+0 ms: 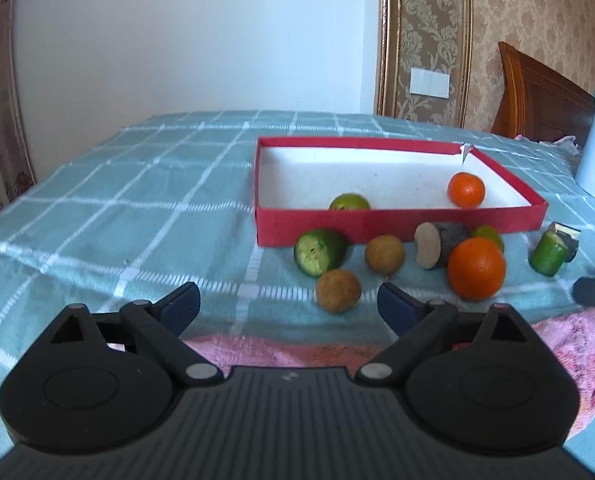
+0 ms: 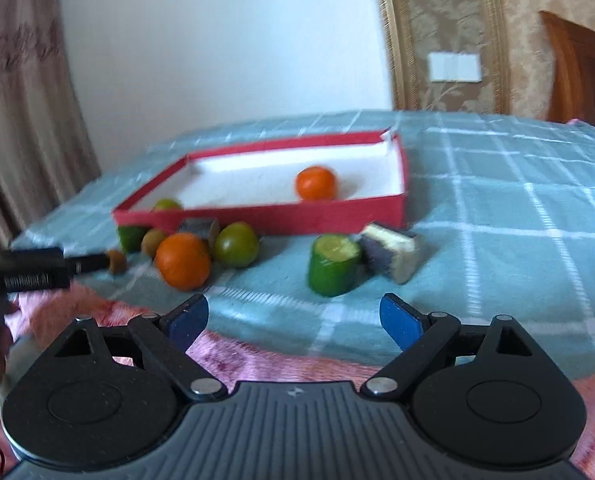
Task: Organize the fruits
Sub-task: 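Reach the right tool to the green cucumber chunk and grasp it, then carry the cucumber chunk into the tray and open the right tool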
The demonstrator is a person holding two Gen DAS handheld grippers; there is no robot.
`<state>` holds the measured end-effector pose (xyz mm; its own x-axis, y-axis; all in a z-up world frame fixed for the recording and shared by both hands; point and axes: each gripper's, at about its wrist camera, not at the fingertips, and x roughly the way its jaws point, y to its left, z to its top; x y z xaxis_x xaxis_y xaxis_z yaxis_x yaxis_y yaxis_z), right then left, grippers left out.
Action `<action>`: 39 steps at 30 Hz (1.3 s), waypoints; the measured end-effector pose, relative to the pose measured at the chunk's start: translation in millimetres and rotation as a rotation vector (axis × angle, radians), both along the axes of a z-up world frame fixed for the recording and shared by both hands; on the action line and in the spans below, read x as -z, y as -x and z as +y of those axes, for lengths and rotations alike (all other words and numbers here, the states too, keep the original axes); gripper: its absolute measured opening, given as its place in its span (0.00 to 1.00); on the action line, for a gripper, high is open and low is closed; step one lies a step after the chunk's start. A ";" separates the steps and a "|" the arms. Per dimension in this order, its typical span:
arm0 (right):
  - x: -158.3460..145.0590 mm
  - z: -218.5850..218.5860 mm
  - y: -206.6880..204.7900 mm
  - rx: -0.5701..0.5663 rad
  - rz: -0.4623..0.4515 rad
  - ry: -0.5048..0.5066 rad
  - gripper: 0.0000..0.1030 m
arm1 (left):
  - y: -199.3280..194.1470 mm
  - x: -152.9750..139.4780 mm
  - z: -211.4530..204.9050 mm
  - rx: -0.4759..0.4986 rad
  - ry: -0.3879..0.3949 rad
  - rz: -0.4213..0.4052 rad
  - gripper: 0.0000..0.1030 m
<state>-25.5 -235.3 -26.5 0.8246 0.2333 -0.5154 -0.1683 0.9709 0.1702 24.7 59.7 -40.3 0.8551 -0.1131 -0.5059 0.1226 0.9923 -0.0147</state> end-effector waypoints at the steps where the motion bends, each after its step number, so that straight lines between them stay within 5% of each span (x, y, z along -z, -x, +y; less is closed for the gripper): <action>1: -0.8 -2.0 1.4 0.017 -0.007 0.007 0.90 | -0.5 1.7 1.2 0.001 0.006 0.006 0.92; 7: -9.9 -9.7 -2.7 0.100 -0.052 0.118 0.86 | -5.3 5.0 9.5 0.012 0.055 0.047 0.95; 13: -5.3 -5.0 -19.8 0.007 0.039 0.036 0.59 | -8.4 5.9 13.9 0.016 0.085 0.068 0.96; 26: -1.7 17.5 -55.8 0.047 0.077 0.079 0.52 | -9.6 5.4 19.6 0.033 0.129 0.067 1.00; 31: 3.2 20.8 -58.2 0.089 0.064 0.139 0.33 | -9.2 6.1 19.6 0.033 0.128 0.067 1.00; 39: 1.3 17.8 -50.5 0.111 0.032 0.135 0.33 | -9.2 5.9 20.2 0.036 0.131 0.066 1.00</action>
